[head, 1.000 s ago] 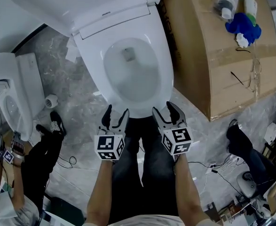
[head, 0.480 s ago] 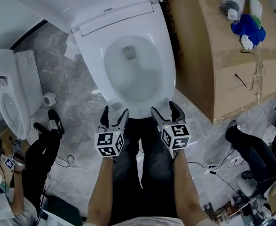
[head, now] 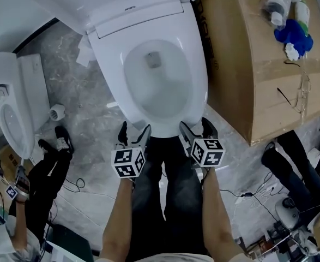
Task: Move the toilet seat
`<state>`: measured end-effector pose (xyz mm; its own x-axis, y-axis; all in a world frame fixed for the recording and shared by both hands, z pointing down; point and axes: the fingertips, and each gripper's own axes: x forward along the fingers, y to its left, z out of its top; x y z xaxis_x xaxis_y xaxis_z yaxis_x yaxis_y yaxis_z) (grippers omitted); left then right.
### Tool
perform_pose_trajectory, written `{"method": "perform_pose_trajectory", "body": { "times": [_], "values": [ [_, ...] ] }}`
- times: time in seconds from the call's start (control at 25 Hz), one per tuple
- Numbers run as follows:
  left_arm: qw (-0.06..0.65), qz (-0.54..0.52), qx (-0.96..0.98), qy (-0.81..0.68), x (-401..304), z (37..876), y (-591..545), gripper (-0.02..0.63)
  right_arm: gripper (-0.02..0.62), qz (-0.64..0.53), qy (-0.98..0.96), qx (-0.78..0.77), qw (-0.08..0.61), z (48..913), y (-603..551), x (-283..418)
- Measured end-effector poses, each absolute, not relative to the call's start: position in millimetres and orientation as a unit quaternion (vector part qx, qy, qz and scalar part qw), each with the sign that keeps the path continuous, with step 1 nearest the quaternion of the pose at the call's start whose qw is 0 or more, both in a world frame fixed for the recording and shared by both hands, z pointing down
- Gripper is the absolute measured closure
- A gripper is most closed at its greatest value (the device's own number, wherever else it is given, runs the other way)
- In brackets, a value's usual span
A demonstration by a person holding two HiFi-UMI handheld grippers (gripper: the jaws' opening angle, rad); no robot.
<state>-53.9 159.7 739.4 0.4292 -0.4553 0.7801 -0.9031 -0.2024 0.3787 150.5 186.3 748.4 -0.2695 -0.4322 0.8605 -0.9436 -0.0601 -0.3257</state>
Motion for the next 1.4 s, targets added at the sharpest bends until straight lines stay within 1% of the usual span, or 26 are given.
{"method": "perform_pose_trajectory", "body": {
  "times": [0.48,0.76,1.12,1.4],
  "values": [
    [0.444,0.253,0.740,-0.437,-46.4,755.6,161.9,0.227,0.218,0.502,-0.652,0.520,0.229,759.8,181.5,146.3],
    [0.456,0.225,0.740,-0.441,-42.8,749.4,161.6,0.229,0.219,0.514,-0.655,0.518,0.196,754.4,180.9,146.5],
    [0.459,0.220,0.742,-0.437,-44.0,740.9,161.9,0.229,0.219,0.511,-0.660,0.517,0.190,743.8,180.3,144.4],
    [0.455,0.214,0.745,-0.438,-45.9,723.1,161.3,0.229,0.219,0.508,-0.668,0.516,0.169,721.0,179.1,143.7]
  ]
}}
